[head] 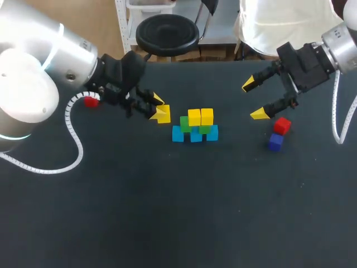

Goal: Place the blue cubes, place green cubes on the blue cubes, place the yellow cubes on the green cubes, then place the red cubes on the yellow cubes, and place purple cube on the red cubes.

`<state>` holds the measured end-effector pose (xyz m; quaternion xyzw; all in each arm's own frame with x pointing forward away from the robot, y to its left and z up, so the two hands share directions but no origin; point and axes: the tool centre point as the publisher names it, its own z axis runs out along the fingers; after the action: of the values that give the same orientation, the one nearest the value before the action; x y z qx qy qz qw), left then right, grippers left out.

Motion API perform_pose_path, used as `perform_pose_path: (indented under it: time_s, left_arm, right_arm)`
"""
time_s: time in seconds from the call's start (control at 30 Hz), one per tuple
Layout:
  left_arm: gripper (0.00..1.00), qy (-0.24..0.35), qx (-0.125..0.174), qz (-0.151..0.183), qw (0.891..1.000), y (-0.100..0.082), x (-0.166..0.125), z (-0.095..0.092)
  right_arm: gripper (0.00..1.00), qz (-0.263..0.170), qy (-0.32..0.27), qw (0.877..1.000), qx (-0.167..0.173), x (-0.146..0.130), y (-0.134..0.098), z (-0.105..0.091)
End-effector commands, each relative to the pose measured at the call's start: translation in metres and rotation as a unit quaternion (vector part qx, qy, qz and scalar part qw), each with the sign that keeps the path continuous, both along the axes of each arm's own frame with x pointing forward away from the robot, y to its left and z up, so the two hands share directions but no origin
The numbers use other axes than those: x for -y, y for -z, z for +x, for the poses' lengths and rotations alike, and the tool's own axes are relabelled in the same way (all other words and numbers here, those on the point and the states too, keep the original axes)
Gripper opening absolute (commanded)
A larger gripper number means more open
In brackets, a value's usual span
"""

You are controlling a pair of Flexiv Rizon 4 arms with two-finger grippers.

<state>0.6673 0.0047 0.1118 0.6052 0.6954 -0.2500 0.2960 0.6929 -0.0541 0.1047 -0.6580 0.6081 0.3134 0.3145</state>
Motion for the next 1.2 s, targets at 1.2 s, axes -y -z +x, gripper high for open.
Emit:
perform_pose_path:
  time_s: [1.2]
  left_arm:
    - [0.0, 0.016, -0.011, 0.0, 1.0, 0.032, 0.03, 0.038]
  right_arm:
    - [1.0, 0.001, 0.0, 1.0, 0.0, 0.0, 0.0, 0.0]
